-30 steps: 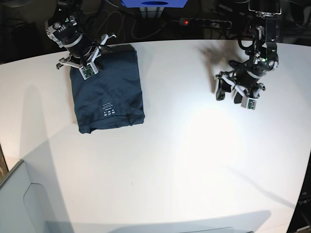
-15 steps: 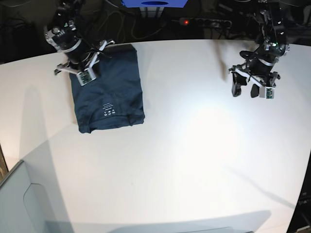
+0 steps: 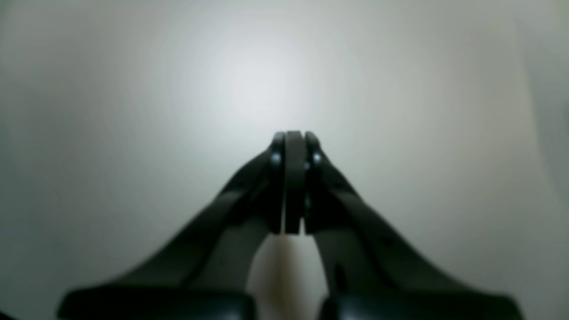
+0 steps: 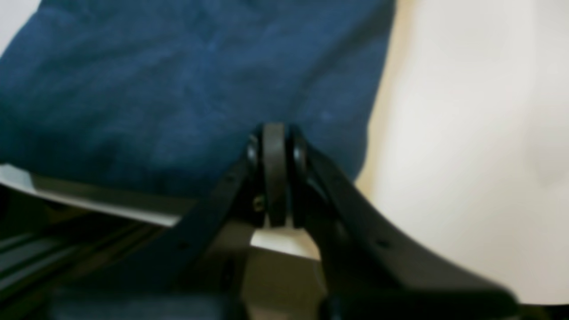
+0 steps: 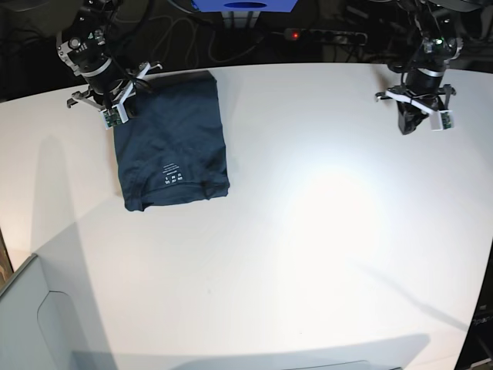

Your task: Fold the T-shirt properly

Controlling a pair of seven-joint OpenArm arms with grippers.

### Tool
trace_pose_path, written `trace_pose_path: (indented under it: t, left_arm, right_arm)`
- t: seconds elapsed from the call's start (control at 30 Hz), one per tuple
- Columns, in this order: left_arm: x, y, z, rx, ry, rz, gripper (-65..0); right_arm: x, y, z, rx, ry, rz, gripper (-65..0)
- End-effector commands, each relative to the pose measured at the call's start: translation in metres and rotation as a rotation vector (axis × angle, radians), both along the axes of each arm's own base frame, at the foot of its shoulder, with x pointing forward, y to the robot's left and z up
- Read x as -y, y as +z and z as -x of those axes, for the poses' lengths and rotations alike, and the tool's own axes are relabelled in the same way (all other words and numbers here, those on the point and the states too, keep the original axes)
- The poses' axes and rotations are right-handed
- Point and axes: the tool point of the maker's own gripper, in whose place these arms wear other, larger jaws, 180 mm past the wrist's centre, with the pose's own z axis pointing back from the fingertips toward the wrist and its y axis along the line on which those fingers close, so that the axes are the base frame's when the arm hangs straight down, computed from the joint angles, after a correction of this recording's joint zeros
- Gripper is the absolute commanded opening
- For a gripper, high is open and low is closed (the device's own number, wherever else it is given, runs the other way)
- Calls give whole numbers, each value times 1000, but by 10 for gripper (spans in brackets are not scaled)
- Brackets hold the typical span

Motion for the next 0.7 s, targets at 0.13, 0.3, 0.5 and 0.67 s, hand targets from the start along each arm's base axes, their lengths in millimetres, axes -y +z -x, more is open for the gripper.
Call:
trace_pose_path:
  t: [0.13, 0.3, 0.5, 0.67]
  left_arm:
    - [-18, 1, 22, -41, 64, -15, -650]
    - [-37, -2, 42, -76, 166, -12, -650]
    - [-35, -7, 73, -139, 197, -9, -650]
    - [-4, -8, 107, -197, 177, 63, -650]
  right_arm:
    - [-5, -5, 4, -8, 9, -28, -650]
    - [-4, -5, 8, -12, 7, -25, -650]
    - [16, 55, 1, 195, -81, -89, -650]
    - [42, 61, 32, 159, -145, -38, -650]
